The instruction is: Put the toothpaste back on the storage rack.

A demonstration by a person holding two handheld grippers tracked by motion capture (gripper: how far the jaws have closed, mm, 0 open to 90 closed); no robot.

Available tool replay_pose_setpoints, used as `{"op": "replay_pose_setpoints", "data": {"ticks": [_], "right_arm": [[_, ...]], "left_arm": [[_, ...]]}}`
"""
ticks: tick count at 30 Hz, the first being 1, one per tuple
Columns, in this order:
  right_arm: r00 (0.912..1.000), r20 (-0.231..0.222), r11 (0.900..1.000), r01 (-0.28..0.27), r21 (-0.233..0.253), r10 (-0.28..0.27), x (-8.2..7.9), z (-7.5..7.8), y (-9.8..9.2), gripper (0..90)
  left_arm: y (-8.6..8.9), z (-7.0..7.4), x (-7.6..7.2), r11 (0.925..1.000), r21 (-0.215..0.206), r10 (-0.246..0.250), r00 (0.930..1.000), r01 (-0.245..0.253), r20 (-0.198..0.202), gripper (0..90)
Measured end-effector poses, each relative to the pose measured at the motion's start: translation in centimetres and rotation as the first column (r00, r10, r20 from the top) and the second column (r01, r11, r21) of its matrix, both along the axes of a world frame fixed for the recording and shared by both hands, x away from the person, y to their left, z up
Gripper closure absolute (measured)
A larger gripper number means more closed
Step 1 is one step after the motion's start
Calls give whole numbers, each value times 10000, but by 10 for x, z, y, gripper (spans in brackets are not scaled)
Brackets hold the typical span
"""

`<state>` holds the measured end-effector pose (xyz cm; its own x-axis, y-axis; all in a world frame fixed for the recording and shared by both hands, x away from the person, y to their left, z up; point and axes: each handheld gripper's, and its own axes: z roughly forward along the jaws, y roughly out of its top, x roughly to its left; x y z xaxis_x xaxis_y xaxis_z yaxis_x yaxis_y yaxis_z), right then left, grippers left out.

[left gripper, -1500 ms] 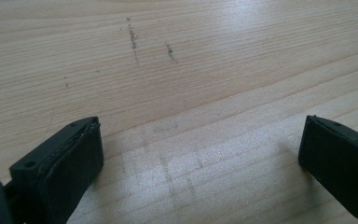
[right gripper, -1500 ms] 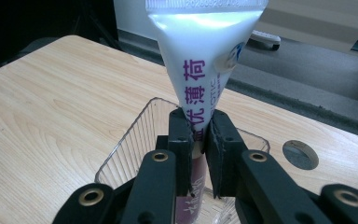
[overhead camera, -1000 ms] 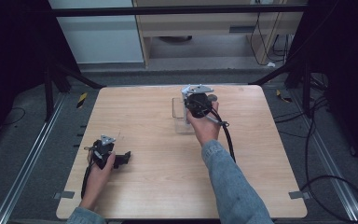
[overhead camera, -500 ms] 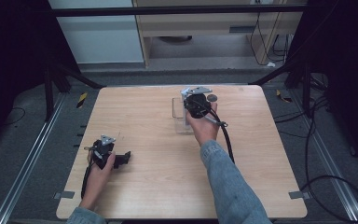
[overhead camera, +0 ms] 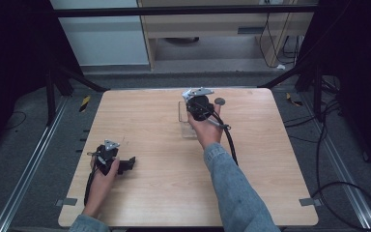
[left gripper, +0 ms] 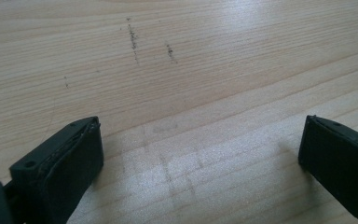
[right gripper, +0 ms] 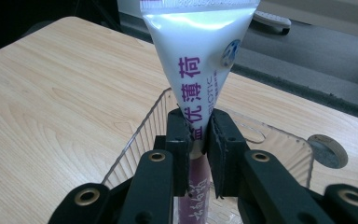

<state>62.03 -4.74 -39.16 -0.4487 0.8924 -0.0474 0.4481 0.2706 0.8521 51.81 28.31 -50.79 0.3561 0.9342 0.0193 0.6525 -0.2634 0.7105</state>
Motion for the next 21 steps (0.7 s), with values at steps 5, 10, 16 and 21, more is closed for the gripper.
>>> {"op": "replay_pose_setpoints", "data": {"ticks": [5,10,16,21], "right_arm": [[9999,-47,9998,-97,-167,96,5,0,7,786],[9998,-189,9997,-104,-237,100,13,0,13,785],[9995,-295,9997,-148,-195,143,17,-3,18,790],[9996,-234,9995,-170,-269,164,18,-1,19,797]], "left_arm": [[0,0,0,10000,4,-1,10000,1,-1,0],[0,0,0,10000,3,0,10000,0,0,0],[0,0,0,10000,1,1,10000,-1,-1,0],[0,0,0,10000,-25,13,10000,-13,12,0]]}}
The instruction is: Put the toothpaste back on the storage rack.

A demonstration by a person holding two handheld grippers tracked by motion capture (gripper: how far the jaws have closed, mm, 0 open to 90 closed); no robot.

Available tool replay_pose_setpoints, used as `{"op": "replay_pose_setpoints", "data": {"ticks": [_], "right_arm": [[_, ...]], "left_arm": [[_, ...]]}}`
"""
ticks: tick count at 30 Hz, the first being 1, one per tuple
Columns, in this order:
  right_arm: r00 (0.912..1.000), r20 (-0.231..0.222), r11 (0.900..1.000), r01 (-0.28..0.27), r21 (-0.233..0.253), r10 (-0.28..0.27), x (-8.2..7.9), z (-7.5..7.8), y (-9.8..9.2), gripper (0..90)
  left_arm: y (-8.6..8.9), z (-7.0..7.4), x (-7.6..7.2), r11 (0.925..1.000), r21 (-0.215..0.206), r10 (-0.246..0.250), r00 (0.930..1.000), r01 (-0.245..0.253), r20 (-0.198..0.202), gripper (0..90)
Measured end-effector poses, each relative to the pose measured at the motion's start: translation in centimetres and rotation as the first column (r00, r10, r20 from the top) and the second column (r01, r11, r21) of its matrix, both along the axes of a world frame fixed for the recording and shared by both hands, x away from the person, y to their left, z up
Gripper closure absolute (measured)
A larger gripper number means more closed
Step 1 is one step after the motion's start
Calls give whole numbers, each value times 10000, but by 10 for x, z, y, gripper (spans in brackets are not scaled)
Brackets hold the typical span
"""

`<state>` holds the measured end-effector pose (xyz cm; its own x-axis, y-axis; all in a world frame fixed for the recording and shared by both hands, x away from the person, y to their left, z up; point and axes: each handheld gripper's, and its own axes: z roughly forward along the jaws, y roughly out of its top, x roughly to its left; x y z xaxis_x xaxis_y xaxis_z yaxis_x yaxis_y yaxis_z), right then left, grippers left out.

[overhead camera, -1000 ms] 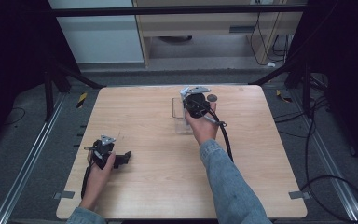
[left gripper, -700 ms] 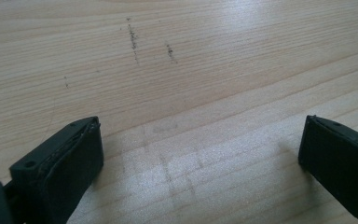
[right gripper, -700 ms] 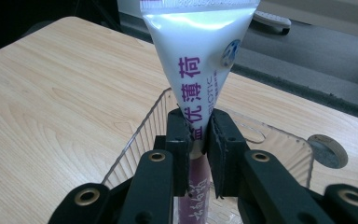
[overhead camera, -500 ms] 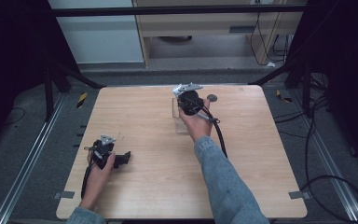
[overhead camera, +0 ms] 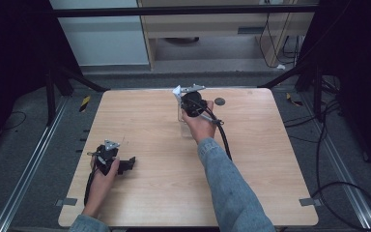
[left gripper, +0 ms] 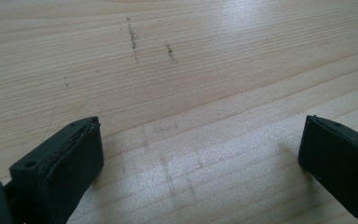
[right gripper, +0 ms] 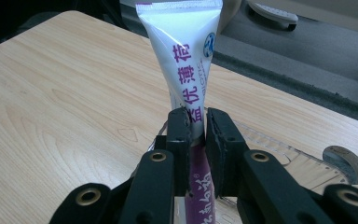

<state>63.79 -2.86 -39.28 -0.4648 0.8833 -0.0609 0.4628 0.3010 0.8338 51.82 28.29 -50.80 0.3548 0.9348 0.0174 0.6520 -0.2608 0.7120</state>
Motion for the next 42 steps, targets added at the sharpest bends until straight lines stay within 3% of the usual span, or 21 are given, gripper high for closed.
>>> {"op": "replay_pose_setpoints", "data": {"ticks": [18,42], "right_arm": [[10000,-13,10000,-77,-12,77,-4,4,-9,849],[9993,241,9996,-284,-1,284,-27,20,-39,833]], "left_arm": [[0,0,0,10000,27,-12,10000,13,-13,0],[0,0,0,10000,20,-24,10000,24,-7,0]]}}
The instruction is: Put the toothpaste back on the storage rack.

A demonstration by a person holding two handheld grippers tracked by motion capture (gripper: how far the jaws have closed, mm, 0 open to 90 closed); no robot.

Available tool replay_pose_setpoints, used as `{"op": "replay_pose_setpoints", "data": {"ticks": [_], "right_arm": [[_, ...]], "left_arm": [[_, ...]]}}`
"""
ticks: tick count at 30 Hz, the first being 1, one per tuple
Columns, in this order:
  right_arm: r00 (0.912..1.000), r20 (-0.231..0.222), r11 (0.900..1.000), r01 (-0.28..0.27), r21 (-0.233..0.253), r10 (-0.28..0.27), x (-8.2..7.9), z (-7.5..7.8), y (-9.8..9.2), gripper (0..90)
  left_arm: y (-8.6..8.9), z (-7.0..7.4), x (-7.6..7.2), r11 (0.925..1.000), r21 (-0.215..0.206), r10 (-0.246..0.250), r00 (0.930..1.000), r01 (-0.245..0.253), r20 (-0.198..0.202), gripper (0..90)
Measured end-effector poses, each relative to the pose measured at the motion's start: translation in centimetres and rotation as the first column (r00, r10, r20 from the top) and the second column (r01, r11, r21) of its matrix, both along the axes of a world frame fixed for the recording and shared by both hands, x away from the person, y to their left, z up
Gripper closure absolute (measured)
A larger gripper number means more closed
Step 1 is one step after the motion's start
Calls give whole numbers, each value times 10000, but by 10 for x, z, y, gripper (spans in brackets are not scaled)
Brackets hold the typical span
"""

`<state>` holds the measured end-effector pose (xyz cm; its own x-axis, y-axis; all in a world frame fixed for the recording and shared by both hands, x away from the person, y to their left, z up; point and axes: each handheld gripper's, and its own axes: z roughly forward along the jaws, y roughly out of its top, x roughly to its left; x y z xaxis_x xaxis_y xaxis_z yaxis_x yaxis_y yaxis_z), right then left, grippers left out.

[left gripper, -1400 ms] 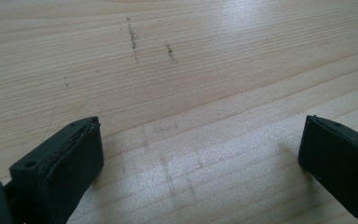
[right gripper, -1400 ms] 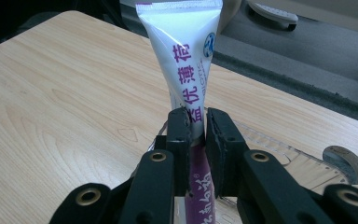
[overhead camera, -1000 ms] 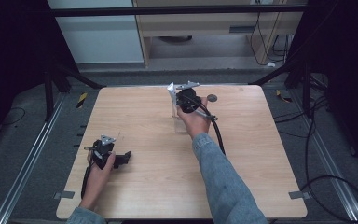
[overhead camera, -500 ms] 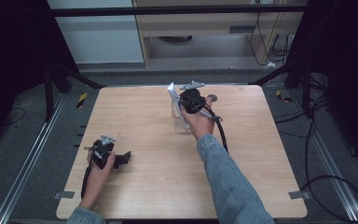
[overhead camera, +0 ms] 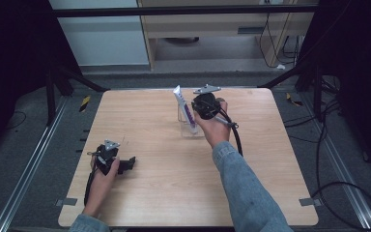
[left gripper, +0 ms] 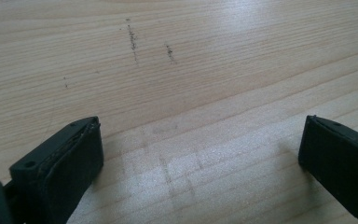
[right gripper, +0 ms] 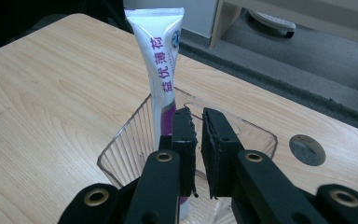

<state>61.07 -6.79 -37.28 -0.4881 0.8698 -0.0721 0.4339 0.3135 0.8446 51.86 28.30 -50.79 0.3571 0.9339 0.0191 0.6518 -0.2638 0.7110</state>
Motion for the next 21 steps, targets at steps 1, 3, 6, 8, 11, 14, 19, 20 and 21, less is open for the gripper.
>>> {"op": "replay_pose_setpoints", "data": {"ticks": [1,3,6,8,11,14,19,20,21], "right_arm": [[10000,-21,10000,-23,3,23,-1,1,-2,832],[10000,-14,10000,-35,-20,35,-2,2,-4,829],[9999,-19,9999,-152,-7,152,-5,3,-5,821],[9997,-28,9997,-236,-17,236,-6,5,-5,818],[9994,-4,9994,-350,-36,350,-8,7,-4,814],[9992,-14,9992,-405,-48,405,-8,7,-4,803],[9989,6,9989,-462,24,462,-8,7,-3,793],[9988,26,9988,-488,17,487,-8,7,-3,791],[9987,44,9987,-505,29,505,-9,8,-4,786]], "left_arm": [[0,0,0,10000,-1,-1,10000,1,-1,0],[0,0,0,10000,-1,-2,10000,2,-1,0],[0,0,0,10000,-1,1,10000,-1,1,0],[0,0,0,10000,0,-1,10000,1,0,0],[0,0,0,10000,0,-1,10000,1,0,0],[0,0,0,10000,-3,-3,10000,3,2,0],[0,0,-1,10000,26,-51,10000,51,-20,0],[0,0,-1,10000,27,-52,10000,52,-19,0],[0,0,-1,10000,31,-56,10000,56,-22,0]]}}
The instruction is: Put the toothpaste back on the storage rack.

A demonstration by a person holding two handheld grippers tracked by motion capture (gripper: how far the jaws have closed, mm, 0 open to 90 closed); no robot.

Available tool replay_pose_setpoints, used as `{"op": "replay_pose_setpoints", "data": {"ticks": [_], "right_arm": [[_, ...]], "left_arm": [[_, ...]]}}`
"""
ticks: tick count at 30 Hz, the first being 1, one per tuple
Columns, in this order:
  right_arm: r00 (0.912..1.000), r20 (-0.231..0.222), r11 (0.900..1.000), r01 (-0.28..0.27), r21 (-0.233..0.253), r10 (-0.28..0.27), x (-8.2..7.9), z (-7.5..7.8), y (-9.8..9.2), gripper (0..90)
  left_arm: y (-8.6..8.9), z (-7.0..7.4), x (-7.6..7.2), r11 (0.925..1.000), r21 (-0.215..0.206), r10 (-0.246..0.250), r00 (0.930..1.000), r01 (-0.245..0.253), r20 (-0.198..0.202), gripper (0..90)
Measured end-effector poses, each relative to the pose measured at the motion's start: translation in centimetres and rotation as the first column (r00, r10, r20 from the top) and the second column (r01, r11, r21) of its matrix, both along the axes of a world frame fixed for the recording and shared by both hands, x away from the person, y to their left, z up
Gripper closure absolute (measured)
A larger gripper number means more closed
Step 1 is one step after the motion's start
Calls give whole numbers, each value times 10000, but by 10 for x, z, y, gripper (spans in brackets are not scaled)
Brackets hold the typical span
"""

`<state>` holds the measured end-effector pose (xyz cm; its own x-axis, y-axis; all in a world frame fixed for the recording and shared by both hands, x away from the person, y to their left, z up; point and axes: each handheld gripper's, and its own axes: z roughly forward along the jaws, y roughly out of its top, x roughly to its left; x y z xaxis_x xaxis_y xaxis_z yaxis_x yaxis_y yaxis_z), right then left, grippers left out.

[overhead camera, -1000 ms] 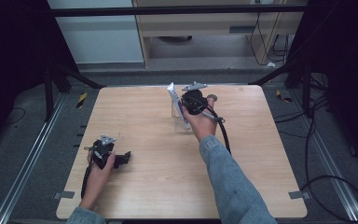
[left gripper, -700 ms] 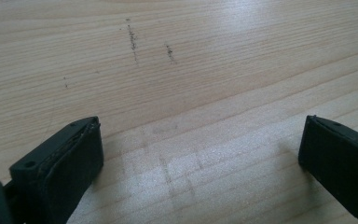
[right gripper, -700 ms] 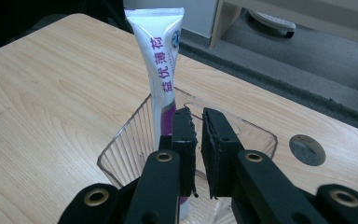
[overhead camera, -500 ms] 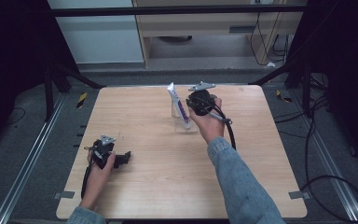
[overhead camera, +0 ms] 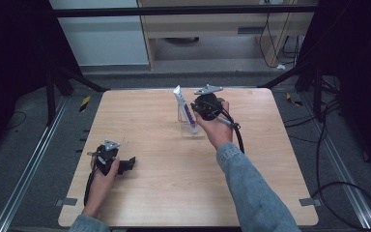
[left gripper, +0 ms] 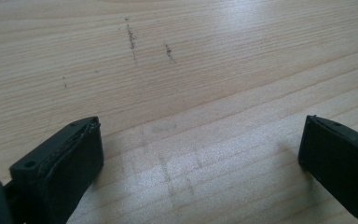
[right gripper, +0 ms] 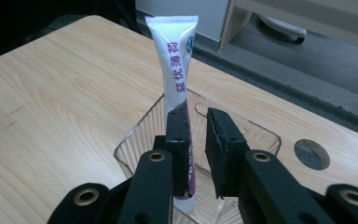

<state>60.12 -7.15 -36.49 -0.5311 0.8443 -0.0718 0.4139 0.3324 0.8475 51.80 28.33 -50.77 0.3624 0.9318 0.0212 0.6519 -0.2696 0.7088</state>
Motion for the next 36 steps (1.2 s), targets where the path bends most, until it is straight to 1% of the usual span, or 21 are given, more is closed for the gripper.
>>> {"op": "replay_pose_setpoints", "data": {"ticks": [3,7,13,16,18,21,24,26,27,29,30,33,36], "right_arm": [[9999,93,10000,-52,37,52,-4,1,-1,760],[9999,106,9998,7,222,-9,-11,0,-4,735],[9999,138,9997,26,234,-29,-18,0,-9,709],[9999,118,9996,6,282,-9,-20,1,-13,672],[9999,142,9996,29,279,-33,-21,1,-16,632],[9995,100,9989,296,375,-300,-22,1,-22,545],[9985,74,9967,533,615,-539,-24,0,-30,466],[9979,82,9957,642,663,-649,-25,-1,-35,421],[9975,118,9955,682,662,-692,-26,-1,-38,412],[9975,120,9953,686,684,-696,-27,-2,-43,411],[9975,91,9947,688,764,-697,-29,-2,-46,395],[9984,8,9943,562,905,-565,-31,-5,-52,322],[9987,68,9933,494,1047,-504,-34,-8,-58,255]], "left_arm": [[0,0,0,10000,0,0,10000,0,1,0],[0,0,0,10000,4,-21,10000,21,6,0],[0,0,0,10000,-13,-58,10000,58,17,0],[0,0,0,10000,-12,-63,10000,63,16,0],[0,0,0,10000,-10,-61,10000,61,16,0],[0,0,0,10000,-11,-61,10000,61,15,0],[0,0,0,10000,-9,-60,10000,60,17,0],[0,0,0,10000,-11,-60,10000,60,17,0],[0,0,0,10000,-8,-62,10000,62,18,0],[0,0,0,10000,-9,-62,10000,62,16,0],[0,0,0,10000,-10,-62,10000,62,16,0],[0,0,0,10000,-9,-62,10000,62,17,0],[0,0,0,10000,-9,-61,10000,61,18,0]]}}
